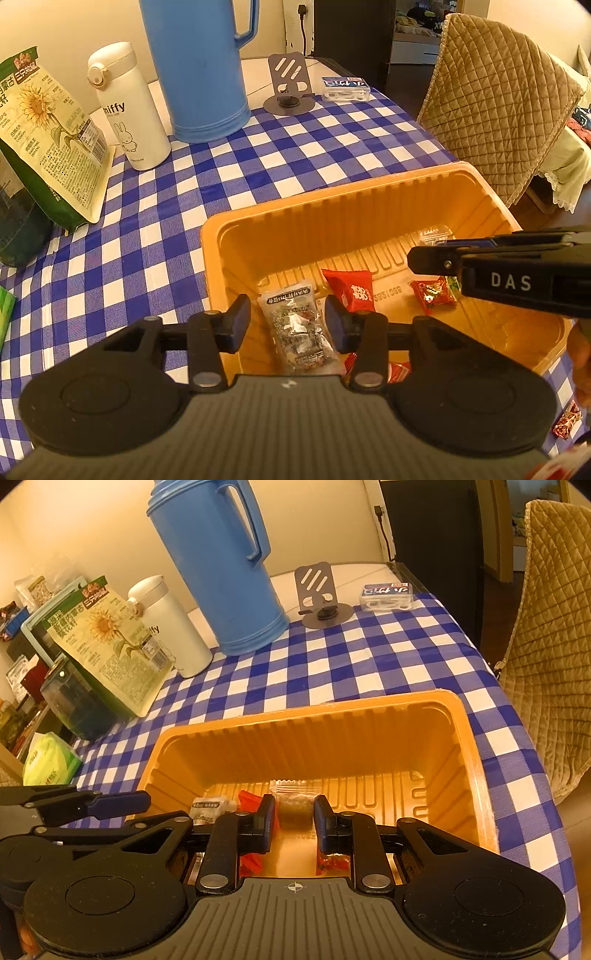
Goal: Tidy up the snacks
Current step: 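Open both grippers to drop the snacks into the orange tray, then withdraw both open grippers from the tray toward the remaining snacks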
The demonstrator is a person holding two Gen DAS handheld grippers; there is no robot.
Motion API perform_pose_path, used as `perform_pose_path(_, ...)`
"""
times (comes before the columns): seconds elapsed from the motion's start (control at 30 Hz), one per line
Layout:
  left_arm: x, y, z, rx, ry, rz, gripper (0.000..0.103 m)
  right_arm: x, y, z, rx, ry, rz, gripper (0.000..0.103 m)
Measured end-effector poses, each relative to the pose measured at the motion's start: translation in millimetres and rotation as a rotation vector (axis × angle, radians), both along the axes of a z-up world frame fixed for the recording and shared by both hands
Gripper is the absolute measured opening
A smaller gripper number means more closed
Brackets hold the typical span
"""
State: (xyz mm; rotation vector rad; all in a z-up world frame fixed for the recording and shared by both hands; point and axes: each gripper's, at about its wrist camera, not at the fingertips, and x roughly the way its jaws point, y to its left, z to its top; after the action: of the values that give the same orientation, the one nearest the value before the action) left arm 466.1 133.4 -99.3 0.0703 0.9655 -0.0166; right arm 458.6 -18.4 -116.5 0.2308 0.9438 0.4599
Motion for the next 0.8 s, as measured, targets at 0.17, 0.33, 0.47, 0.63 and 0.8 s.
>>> perform_pose_path(0.17, -3, 2, 3, -0.009, -0.007, 0.006, 0.052, 0, -1, 1, -0.009, -0.003, -0.025, 0.046)
perform_pose_path(0.33, -8, 3, 7, -0.028, -0.016, 0.01, 0.057, -1, -8, 5, -0.013, -0.005, -0.05, 0.061)
perform_pose_path(0.47, -14, 1, 12, -0.032, -0.028, 0.009, 0.064, -6, -15, 11, -0.011, -0.008, -0.058, 0.07)
perform_pose_path(0.63, -25, -2, 22, -0.047, -0.048, 0.015, 0.072, -17, -27, 24, -0.006, -0.031, -0.051, 0.077)
perform_pose_path(0.8, -43, -7, 34, -0.065, -0.071, 0.023, 0.074, -35, -38, 39, 0.001, -0.057, -0.041, 0.08)
